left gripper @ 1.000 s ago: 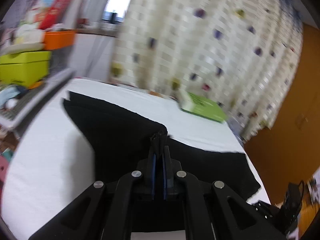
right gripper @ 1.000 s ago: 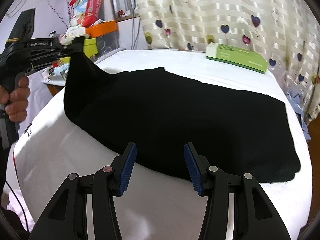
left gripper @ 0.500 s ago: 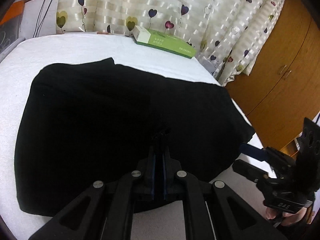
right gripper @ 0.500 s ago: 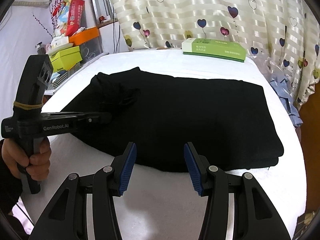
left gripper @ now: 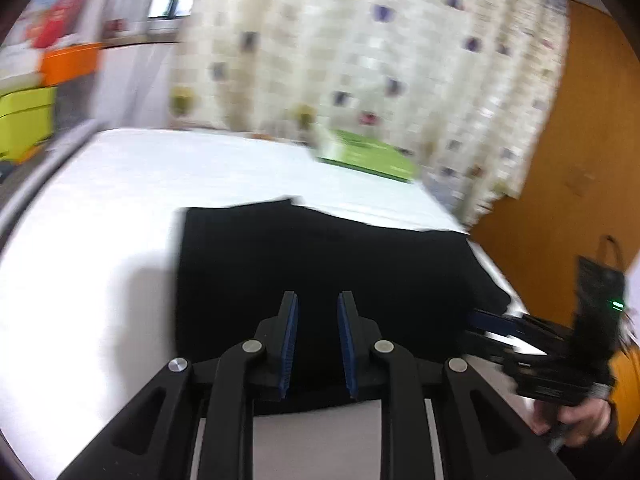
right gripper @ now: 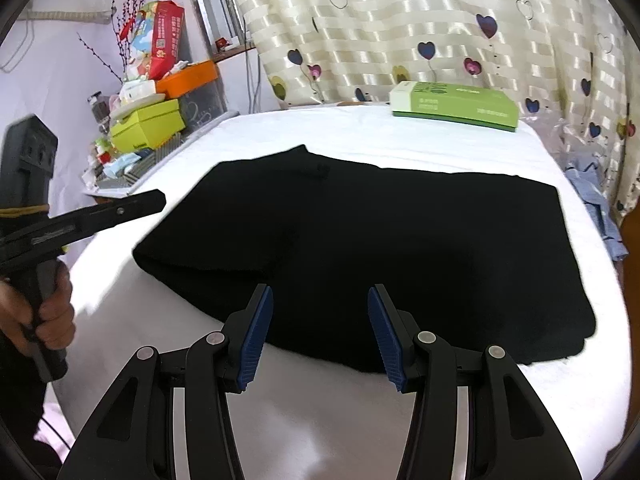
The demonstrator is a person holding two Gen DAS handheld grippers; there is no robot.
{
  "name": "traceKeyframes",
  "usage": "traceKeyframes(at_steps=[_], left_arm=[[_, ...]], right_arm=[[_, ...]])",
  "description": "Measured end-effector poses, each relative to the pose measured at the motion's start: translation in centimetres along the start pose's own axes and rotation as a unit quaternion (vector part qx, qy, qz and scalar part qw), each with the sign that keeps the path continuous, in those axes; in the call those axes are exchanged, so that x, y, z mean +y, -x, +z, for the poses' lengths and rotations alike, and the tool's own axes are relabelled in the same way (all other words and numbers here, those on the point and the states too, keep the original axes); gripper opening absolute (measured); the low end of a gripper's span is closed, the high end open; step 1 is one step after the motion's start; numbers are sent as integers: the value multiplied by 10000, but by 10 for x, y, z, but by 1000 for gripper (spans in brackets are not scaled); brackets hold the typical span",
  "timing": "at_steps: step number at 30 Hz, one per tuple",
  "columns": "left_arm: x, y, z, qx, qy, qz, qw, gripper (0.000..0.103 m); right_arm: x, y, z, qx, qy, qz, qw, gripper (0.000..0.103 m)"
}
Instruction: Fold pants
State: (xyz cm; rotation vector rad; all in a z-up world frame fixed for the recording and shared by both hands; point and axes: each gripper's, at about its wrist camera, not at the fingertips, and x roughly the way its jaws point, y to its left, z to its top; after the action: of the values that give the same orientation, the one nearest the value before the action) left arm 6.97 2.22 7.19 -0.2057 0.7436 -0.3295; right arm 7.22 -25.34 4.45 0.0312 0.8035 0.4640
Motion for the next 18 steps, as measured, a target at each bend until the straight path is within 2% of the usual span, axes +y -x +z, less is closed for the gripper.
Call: traceKeyframes(at_steps=[2,5,9,14,18], left_arm=[[19,1,-1,-42,213,366,9991,23],[39,1,-9,18,437,493,9978,23],[48,-1,-24,138,434,591,9972,23],[48,-16,-26,225,359,631,9971,23],[51,-21,-30,246,376,610,9971,23]], right_arm=[[3,-7,5,23,-76,185,9998,51],[6,-21,9,154,-181,415,9989,51],[5,-43,7,536,-601,914,9926,51],[8,-52,11,687,-770,1103,9885,51],[11,-63,22,759,-827,1057,9880,51]])
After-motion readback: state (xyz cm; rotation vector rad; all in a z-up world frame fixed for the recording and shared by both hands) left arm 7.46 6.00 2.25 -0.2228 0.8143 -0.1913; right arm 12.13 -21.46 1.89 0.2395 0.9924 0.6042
